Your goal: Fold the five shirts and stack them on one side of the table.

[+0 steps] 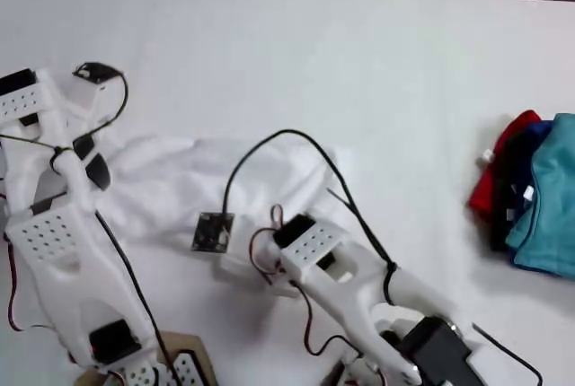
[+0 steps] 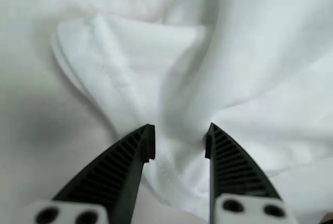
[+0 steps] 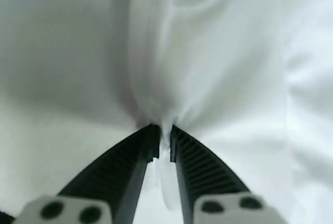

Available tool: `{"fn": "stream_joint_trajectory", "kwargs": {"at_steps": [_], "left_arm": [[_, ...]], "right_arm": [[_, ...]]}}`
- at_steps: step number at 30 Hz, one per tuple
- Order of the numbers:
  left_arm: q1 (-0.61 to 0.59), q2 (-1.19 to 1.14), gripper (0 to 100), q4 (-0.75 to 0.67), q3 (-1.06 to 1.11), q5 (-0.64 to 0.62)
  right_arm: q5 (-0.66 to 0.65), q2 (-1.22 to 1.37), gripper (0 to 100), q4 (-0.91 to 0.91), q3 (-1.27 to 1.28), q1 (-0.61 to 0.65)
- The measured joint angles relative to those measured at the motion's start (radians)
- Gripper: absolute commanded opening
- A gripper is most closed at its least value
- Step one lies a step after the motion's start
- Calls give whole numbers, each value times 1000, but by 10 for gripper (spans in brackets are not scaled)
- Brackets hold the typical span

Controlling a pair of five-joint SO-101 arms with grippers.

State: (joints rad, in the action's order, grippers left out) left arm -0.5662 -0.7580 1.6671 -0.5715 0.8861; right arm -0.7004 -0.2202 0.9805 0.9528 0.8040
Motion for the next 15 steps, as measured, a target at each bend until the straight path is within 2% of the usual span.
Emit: {"fn": "stream_joint_trajectory", "kwargs": {"at_steps": [11,15], "left_arm": [[0,0,184,0,0,2],[0,0,184,0,0,2]], "right_arm": [[-109,14,40,267,-285,5],[-144,18,40,307,-379,-43]]}}
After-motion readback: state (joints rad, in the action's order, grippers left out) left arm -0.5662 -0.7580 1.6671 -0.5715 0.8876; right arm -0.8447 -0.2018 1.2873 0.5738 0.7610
